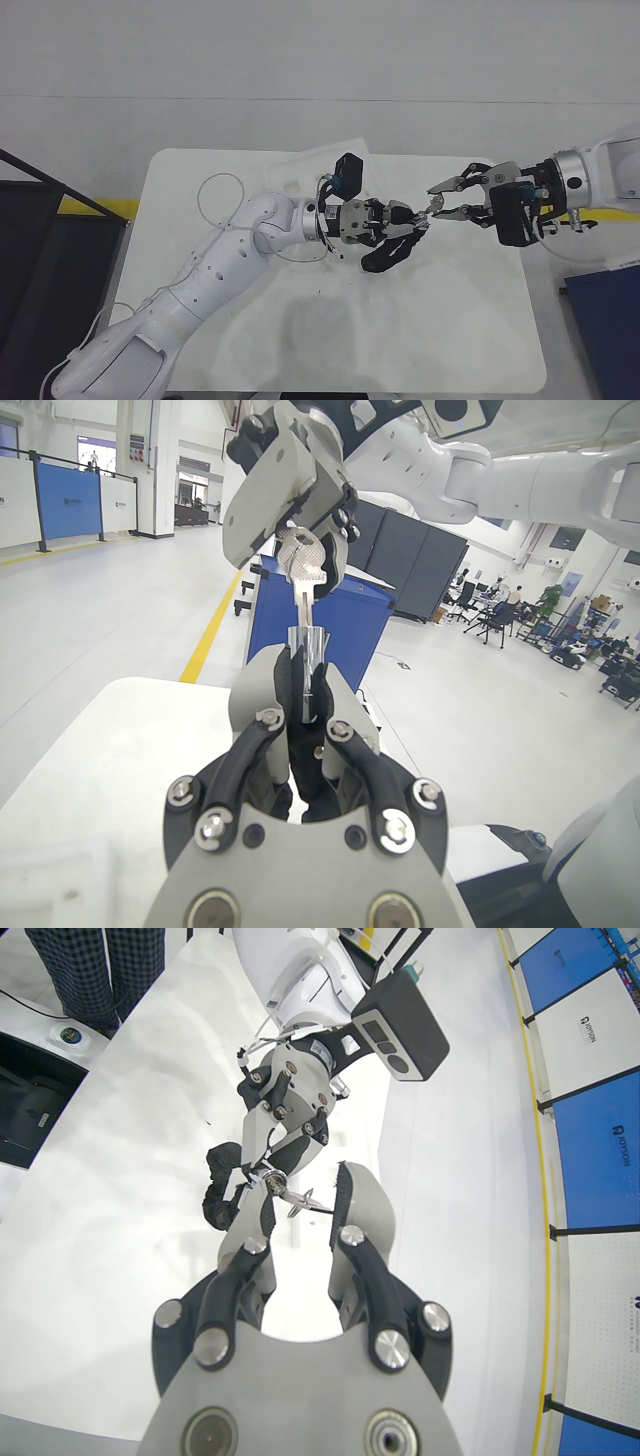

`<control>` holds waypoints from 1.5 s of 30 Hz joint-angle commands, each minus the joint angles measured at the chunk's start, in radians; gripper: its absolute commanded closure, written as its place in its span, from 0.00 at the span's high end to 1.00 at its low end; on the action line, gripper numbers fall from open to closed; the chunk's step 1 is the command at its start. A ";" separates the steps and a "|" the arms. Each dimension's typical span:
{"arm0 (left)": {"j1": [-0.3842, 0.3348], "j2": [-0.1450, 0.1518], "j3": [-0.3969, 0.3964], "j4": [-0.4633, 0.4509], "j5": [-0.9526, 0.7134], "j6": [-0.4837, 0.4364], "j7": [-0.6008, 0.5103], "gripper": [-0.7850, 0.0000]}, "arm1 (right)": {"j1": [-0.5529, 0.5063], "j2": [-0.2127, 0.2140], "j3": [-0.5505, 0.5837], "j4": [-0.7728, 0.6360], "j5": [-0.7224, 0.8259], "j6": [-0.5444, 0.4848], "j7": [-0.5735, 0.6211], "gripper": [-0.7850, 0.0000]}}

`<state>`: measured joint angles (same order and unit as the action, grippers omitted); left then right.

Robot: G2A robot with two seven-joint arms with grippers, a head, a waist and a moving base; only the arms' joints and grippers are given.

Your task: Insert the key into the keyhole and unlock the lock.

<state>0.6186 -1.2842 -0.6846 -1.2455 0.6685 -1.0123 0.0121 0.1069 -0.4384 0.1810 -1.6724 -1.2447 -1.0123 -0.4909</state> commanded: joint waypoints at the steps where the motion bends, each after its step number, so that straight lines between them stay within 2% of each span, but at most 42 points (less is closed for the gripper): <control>1: -0.001 0.002 0.002 0.001 0.001 0.000 0.004 0.00 | 0.009 -0.002 -0.011 0.004 0.011 0.000 -0.001 0.16; 4: -0.004 0.004 0.005 0.003 0.007 0.000 0.010 0.00 | 0.003 -0.003 -0.011 0.006 0.039 0.000 0.020 0.13; 6: -0.005 0.005 0.006 0.004 0.011 0.000 0.014 0.00 | -0.002 -0.004 -0.011 0.006 0.071 0.000 0.046 0.05; 14: -0.005 0.008 0.012 0.007 0.025 0.000 0.029 0.00 | -0.020 -0.002 -0.011 -0.008 0.308 0.000 0.241 0.00; 19: -0.003 0.009 0.010 0.011 0.038 0.000 0.037 0.00 | -0.019 0.002 -0.011 -0.022 0.508 0.000 0.427 0.00; 28: -0.002 0.007 0.008 0.020 0.056 0.000 0.046 0.00 | -0.009 0.010 -0.011 -0.005 0.947 0.000 0.835 0.00; 30: -0.002 0.006 0.009 0.023 0.059 0.000 0.049 0.00 | -0.009 0.011 -0.011 0.001 1.023 0.000 0.900 0.29; 31: -0.003 0.006 0.010 0.025 0.060 0.000 0.050 0.00 | -0.006 0.011 -0.009 0.000 1.049 0.000 0.924 0.96; 32: -0.004 0.005 0.010 0.027 0.064 0.000 0.050 0.00 | -0.006 0.012 -0.007 0.002 1.078 0.004 0.942 1.00; 37: -0.007 0.012 0.011 0.044 0.105 0.000 0.021 0.00 | -0.019 0.023 0.003 0.013 1.189 0.058 1.007 1.00; 45: 0.009 0.055 0.024 0.034 0.171 0.000 -0.086 0.00 | -0.074 0.083 0.042 -0.041 1.390 0.339 1.036 1.00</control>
<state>0.6254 -1.2362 -0.6645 -1.2067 0.8242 -1.0123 -0.0542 0.0415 -0.3659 0.2153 -1.7003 0.1155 -0.7222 0.5491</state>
